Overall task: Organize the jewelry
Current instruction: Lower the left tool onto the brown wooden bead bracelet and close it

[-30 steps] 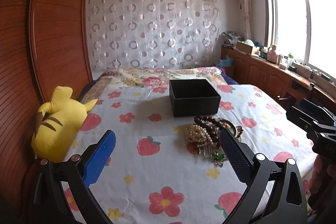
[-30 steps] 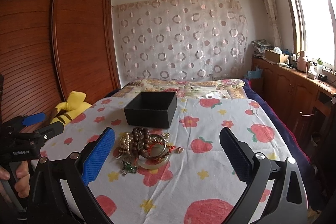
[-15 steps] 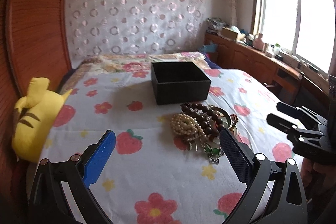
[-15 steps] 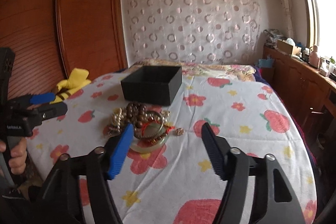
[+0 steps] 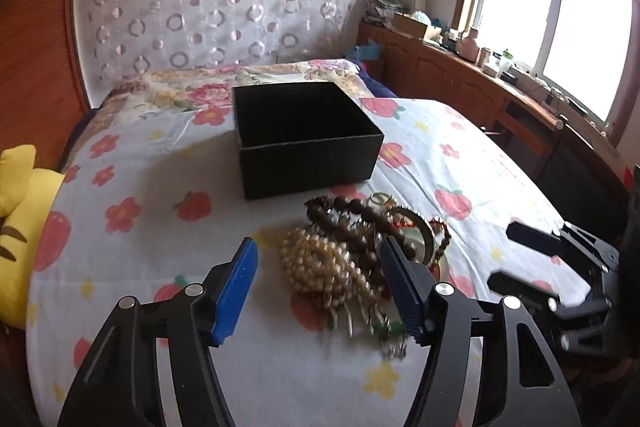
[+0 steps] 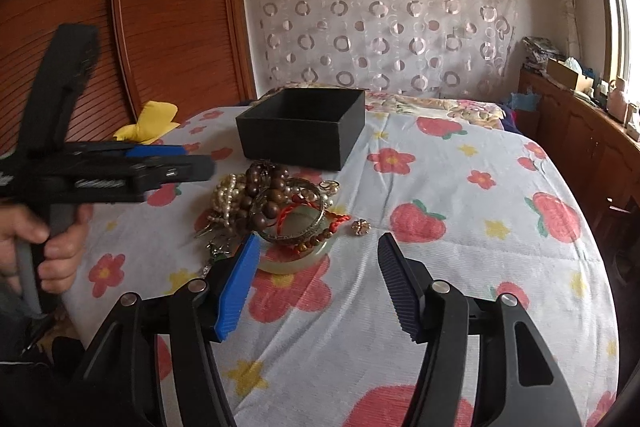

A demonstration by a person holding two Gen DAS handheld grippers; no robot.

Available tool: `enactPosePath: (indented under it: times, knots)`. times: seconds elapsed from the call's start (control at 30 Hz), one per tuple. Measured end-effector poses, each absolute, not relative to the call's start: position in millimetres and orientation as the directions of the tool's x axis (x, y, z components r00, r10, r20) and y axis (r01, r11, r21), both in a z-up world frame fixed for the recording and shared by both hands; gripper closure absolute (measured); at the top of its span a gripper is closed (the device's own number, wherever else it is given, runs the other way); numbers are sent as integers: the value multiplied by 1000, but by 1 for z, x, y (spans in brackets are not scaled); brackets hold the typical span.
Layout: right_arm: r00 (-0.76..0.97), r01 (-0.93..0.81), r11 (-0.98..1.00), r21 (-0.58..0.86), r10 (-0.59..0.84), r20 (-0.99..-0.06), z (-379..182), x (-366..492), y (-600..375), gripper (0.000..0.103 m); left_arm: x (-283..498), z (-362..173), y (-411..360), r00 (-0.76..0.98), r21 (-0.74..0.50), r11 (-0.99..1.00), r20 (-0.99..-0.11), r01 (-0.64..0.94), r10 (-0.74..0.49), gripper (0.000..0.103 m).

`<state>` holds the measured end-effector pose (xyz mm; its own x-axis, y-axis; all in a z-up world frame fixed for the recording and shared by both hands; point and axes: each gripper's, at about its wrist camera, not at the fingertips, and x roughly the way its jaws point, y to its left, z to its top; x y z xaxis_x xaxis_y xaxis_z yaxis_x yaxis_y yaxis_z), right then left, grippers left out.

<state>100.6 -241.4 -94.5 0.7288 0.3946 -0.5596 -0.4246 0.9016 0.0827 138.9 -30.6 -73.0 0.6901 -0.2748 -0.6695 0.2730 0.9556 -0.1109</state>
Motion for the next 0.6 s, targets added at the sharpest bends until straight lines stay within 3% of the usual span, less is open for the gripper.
enactPosePath:
  times: [0.13,0.6]
  knots:
    - [731,-430,899,79,398,-555,-91,99,-240,39,162,-76,-35,652,-142,951,-700,274,-292,53]
    - [731,-433,897,88,406,-548,-88,97,-239,39,216,-104,-36,512,-241,940,-791,241,-334,54]
